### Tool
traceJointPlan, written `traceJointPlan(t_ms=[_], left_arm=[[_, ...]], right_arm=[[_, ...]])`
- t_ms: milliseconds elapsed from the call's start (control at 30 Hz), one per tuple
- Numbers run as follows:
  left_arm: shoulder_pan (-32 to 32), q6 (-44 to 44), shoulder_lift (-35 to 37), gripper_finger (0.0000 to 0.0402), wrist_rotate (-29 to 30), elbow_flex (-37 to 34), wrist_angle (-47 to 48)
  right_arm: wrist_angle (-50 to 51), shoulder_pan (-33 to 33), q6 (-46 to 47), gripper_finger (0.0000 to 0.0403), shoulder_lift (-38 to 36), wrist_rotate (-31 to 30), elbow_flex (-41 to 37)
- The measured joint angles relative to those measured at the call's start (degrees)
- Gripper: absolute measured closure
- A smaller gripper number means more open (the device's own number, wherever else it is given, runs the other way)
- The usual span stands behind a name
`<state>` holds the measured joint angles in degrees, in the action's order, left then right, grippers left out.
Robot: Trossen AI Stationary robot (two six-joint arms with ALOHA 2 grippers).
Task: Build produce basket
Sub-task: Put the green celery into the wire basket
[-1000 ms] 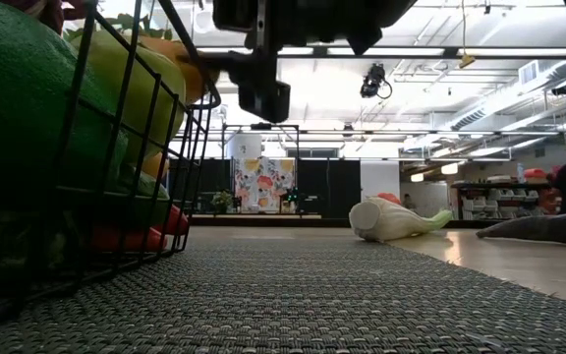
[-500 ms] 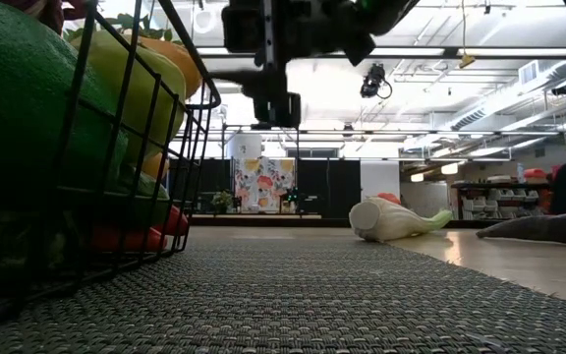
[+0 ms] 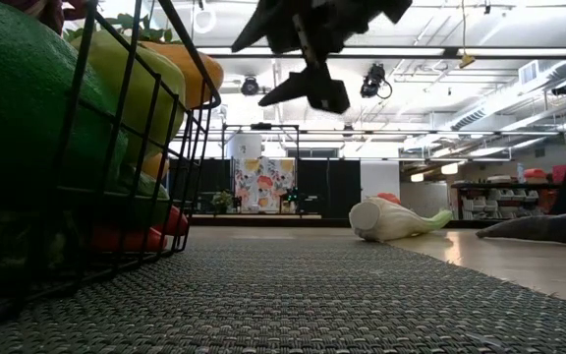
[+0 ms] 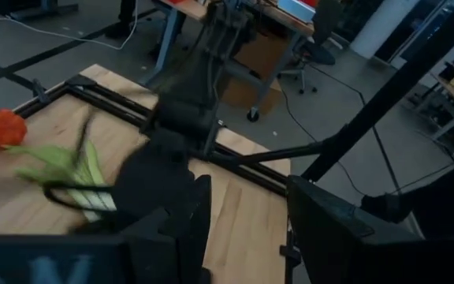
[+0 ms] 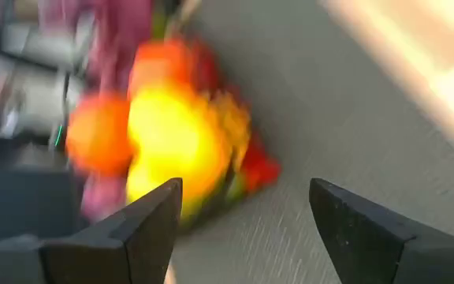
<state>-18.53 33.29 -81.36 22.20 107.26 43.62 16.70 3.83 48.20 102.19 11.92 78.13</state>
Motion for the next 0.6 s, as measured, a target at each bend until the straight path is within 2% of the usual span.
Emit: traceJointPlan(t_ms=[67,133,333,433,600], left_arm=[[-0.3,-0.5,0.0,0.0230,0.0,0.0,0.0],[-0.7,-1.2,0.0,0.0230,0.0,0.0,0.0],[-2.0,-1.5,0.0,0.0230,0.0,0.0,0.2],[-2.3,-1.5,0.0,0.0230,0.0,0.0,1.4],[-1.9,-1.6,0.0,0.0230,0.0,0.0,2.3]], right_arm=[[0.4,-0.2,1.5,0.0120,-0.8,-5.6,0.0],[3.5,-0.3,3.8,0.0120,-1.3,-8.5,0.0],[28.0,-0.3,15.6,0.0120,-2.3,-15.6,0.0],[37.1,-0.8,25.2,0.0120,-2.3,-16.8,0.0],[45.3,-2.0,31.1,0.0120,-2.4,-19.8,0.0]])
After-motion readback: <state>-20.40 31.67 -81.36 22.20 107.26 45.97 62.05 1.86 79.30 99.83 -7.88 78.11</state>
